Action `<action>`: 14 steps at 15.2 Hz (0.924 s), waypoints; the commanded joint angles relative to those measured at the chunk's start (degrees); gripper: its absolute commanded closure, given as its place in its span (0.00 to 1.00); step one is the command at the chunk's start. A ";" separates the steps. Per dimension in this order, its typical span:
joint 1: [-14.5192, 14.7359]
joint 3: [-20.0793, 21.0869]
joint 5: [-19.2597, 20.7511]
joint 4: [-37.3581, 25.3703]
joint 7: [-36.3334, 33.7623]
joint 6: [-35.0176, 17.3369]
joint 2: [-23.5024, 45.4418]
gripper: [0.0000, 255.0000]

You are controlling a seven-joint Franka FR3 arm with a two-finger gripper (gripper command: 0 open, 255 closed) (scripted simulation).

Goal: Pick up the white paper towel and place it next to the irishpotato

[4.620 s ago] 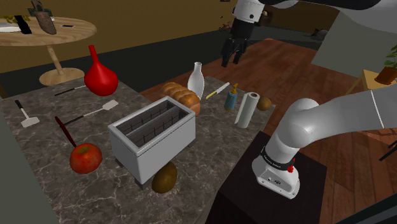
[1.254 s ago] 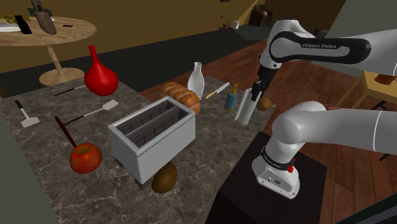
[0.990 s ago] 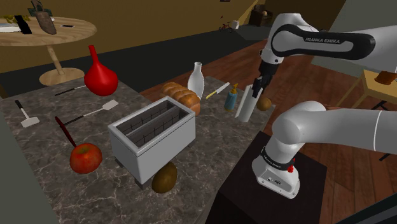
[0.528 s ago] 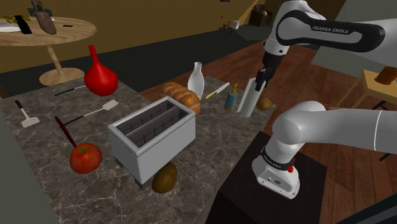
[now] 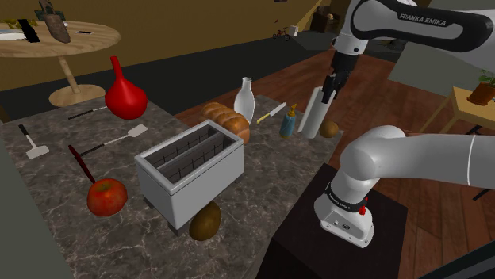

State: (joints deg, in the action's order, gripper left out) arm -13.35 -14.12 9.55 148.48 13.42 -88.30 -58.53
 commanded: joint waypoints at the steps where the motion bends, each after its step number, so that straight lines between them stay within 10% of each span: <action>1: 0.17 0.24 -0.26 -1.72 0.02 1.26 0.47 1.00; 14: 1.10 1.64 -1.80 -13.62 0.08 9.49 4.14 1.00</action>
State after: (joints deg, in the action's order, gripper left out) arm -12.30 -12.56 7.83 135.85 13.46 -79.58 -54.63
